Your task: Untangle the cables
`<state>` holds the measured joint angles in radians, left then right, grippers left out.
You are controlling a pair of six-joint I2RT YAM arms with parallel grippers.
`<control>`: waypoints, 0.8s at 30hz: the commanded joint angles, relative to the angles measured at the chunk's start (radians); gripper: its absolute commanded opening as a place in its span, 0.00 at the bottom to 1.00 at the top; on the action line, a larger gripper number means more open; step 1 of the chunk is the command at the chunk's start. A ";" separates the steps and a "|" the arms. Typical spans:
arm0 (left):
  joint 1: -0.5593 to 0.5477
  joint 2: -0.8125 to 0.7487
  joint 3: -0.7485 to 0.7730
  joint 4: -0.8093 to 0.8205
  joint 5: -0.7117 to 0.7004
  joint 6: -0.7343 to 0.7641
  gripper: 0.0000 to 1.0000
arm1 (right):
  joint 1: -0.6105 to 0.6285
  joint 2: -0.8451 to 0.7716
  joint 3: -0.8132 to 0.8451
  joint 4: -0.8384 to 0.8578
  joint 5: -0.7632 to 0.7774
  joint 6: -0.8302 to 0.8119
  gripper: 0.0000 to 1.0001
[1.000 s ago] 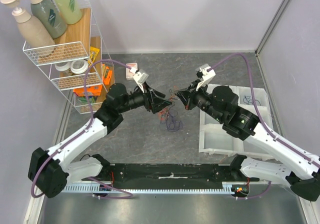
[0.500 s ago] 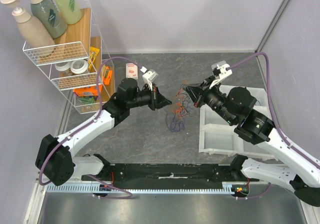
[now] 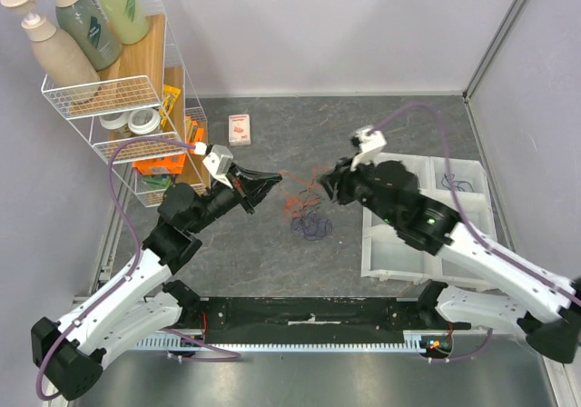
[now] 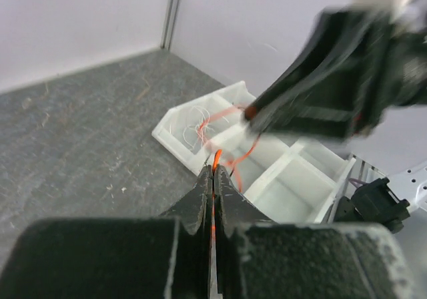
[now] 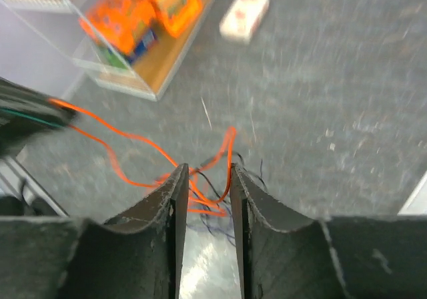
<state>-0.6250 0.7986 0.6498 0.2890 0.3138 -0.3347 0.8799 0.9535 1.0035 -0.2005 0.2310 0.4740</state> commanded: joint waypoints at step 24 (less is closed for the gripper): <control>-0.007 -0.081 -0.068 0.328 0.172 0.051 0.02 | 0.002 0.235 0.003 0.148 -0.092 -0.065 0.84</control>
<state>-0.6262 0.7403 0.5926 0.5140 0.4171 -0.3119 0.8803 1.1213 0.9997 -0.1539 0.0547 0.3401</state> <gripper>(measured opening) 0.025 0.878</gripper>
